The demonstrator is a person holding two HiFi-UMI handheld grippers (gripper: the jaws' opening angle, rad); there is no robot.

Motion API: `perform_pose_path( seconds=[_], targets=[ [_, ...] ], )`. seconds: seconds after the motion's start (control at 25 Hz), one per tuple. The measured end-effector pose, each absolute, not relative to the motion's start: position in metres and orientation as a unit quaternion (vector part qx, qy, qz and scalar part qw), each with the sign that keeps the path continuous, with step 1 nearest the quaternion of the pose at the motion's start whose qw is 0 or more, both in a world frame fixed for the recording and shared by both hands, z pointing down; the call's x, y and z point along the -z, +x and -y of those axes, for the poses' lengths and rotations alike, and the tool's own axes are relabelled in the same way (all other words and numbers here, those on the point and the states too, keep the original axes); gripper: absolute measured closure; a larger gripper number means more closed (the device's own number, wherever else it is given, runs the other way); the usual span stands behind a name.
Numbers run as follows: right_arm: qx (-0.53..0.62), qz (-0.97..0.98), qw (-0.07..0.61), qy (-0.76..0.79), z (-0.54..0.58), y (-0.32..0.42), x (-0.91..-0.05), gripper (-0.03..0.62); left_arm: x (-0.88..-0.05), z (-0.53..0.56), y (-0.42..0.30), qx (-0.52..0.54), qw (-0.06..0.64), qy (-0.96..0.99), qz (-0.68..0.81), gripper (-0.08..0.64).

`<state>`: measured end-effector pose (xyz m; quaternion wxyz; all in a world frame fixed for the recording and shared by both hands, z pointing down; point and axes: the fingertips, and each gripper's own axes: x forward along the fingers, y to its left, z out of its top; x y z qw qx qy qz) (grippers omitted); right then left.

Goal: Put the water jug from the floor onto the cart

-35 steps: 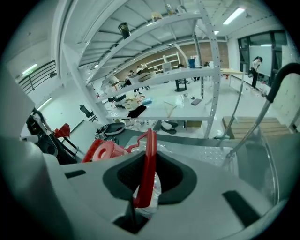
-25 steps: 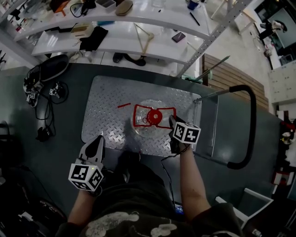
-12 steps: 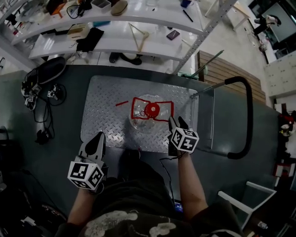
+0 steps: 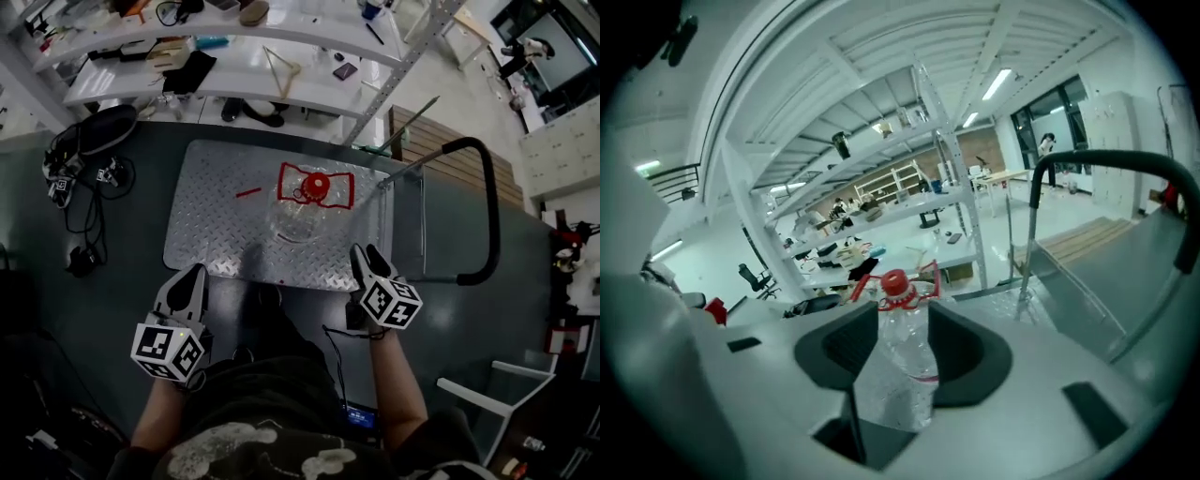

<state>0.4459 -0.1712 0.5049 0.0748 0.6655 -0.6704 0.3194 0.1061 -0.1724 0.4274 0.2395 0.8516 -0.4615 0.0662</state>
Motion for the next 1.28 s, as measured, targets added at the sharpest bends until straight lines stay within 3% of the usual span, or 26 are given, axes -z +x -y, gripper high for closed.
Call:
perform_pose_path(
  seconds=[0.2,0.28,0.44,0.64,1.28],
  targets=[
    [-0.288,0.696,0.07,0.654,0.128,0.384,-0.486,0.563,-0.417,0.11,0.062,-0.06,0.23,0.852,0.466,0.552],
    [-0.28,0.702,0.057,0.652,0.106,0.363,-0.476,0.588,-0.413,0.085,0.048,-0.056,0.226,0.855,0.464,0.552],
    [-0.276,0.703,0.036,0.654,0.048,0.33,-0.463,0.597,-0.413,0.039,0.035,-0.052,0.22,0.867,0.444,0.551],
    [-0.266,0.696,0.061,0.664,-0.02,0.31,-0.455,0.597,-0.423,0.001,0.027,-0.057,0.237,0.875,0.418,0.552],
    [-0.284,0.678,0.065,0.675,-0.138,0.346,-0.445,0.597,-0.419,-0.082,0.082,-0.069,0.234,0.895,0.373,0.551]
  ],
)
